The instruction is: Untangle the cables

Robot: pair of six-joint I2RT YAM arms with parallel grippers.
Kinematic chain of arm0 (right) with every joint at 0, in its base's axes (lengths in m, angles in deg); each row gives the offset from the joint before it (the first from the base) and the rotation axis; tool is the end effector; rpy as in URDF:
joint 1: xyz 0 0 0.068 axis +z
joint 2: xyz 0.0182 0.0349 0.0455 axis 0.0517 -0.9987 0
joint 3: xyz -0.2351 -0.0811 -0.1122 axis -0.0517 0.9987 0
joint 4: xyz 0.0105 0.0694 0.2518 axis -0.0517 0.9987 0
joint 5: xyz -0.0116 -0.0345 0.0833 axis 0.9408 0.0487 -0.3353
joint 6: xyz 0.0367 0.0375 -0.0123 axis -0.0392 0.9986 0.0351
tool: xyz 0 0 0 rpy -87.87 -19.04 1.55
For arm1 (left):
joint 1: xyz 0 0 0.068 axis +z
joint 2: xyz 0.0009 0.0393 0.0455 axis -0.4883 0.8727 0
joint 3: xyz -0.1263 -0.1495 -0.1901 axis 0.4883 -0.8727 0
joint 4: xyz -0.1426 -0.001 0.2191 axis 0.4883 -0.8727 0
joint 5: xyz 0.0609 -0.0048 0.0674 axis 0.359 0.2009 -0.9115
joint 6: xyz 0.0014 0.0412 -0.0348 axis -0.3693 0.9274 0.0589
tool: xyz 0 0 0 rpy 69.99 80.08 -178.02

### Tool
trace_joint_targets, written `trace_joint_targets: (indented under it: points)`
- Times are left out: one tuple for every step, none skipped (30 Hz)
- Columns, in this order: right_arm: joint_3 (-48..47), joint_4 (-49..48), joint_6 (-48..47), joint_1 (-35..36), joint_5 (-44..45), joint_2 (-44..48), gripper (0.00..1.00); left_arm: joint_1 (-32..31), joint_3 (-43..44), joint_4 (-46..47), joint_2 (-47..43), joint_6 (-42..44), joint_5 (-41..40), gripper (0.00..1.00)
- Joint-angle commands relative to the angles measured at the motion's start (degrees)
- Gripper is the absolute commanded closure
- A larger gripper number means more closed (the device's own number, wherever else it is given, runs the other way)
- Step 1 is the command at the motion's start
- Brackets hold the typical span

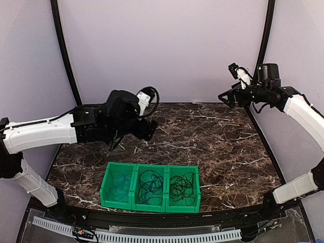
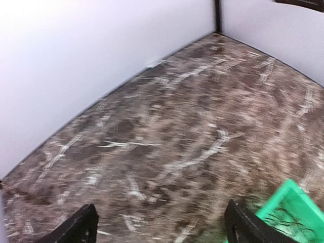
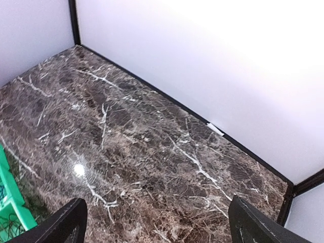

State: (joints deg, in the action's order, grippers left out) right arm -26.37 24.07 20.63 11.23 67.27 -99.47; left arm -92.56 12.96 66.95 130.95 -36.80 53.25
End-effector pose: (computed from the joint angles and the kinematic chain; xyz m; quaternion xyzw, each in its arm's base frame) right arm 0.2776 0.0831 0.3791 -0.3225 0.7789 0.1349 0.5206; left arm 0.1689 -0.2987 0.3366 0.3003 0.7794 -0.1043 0.5398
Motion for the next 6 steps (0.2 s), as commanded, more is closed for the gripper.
trace_joint_targets:
  points:
    - [1.08, -8.84, 9.84, 0.01, 10.67, -0.04, 0.01, 9.68, 1.24, -1.07, -3.97, -7.87, -6.84, 0.02]
    - [1.55, -9.36, 9.69, 0.04, 11.45, 0.43, 0.01, 12.63, 1.84, -1.15, -4.19, -9.09, -6.6, 0.02]
    - [2.62, -10.7, 9.43, 0.04, 12.32, 1.0, 0.01, 15.21, 2.08, -1.26, -4.28, -12.18, -6.27, 0.01]
    - [3.35, -11.33, 9.05, 0.0, 12.31, 1.36, 0.01, 16.2, 2.2, -1.2, -4.39, -13.8, -5.25, 0.01]
    - [3.5, -11.02, 9.02, 0.04, 11.61, 1.47, 0.01, 17.67, 2.05, -0.52, -4.47, -17.01, -4.63, 0.01]
    - [3.43, -10.61, 9.32, 0.03, 11.15, 1.51, 0.01, 18.04, 1.29, 0.18, -4.62, -18.41, -3.44, 0.01]
